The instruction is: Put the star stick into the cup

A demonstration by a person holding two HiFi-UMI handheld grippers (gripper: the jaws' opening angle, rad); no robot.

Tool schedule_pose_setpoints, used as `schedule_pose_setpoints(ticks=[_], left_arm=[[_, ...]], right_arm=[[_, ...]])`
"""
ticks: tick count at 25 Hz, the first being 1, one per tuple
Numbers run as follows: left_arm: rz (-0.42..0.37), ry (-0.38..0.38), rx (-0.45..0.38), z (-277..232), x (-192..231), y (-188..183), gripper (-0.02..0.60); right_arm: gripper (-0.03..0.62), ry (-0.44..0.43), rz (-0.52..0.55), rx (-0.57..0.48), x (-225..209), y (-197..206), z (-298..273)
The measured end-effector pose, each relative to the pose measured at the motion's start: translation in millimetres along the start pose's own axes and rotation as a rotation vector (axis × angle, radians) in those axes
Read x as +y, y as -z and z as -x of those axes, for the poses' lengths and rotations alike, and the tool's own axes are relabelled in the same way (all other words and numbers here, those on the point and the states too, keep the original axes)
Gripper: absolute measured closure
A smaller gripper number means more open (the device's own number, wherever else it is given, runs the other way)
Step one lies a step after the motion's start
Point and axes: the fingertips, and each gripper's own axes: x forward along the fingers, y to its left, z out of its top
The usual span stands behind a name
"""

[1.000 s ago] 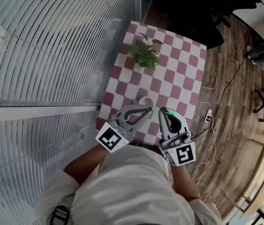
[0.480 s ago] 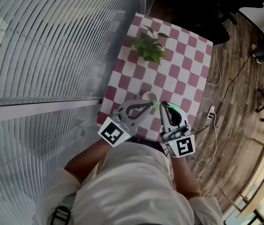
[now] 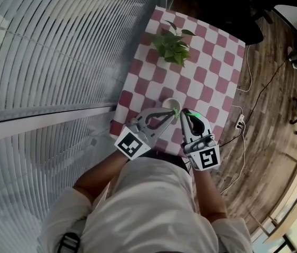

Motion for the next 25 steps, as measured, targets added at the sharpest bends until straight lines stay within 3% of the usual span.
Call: schedule_pose_setpoints(ticks=[25], left_arm=[[0.014,-0.033,0.028,-3.1,18.2,60.8,0.549]], right_arm=[[0.554,-0.014,-0.082,0.023,-4.0,60.3,-16.7]])
